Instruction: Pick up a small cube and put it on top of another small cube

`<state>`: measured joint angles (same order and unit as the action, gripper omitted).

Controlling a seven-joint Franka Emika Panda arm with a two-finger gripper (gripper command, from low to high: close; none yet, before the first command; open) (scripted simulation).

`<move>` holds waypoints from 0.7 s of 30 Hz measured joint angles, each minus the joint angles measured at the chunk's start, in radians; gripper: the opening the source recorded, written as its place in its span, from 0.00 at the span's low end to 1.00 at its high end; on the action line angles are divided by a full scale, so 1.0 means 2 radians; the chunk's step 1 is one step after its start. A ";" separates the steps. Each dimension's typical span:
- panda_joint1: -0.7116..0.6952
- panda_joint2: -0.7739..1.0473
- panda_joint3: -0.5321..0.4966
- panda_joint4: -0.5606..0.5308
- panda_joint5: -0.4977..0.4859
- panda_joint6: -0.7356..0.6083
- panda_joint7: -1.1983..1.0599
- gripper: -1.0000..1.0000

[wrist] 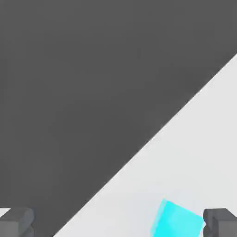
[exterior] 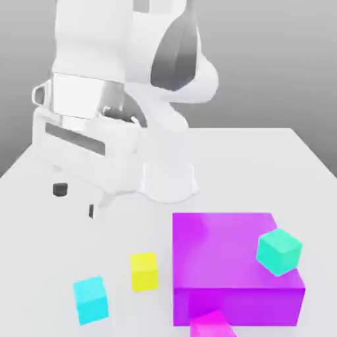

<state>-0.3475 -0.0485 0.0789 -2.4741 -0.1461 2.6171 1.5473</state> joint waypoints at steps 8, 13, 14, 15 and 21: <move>-0.022 0.138 -0.008 -0.027 0.051 0.073 0.071 0.50; -0.014 0.210 -0.018 -0.016 0.045 0.130 0.080 0.00; -0.014 0.210 -0.018 -0.016 0.045 0.130 0.080 0.00; -0.014 0.210 -0.018 -0.016 0.045 0.131 0.080 0.00; -0.017 0.187 -0.015 -0.020 0.049 0.113 0.077 0.00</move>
<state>-0.3813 0.3261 0.0495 -2.5141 -0.0478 2.8427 1.7022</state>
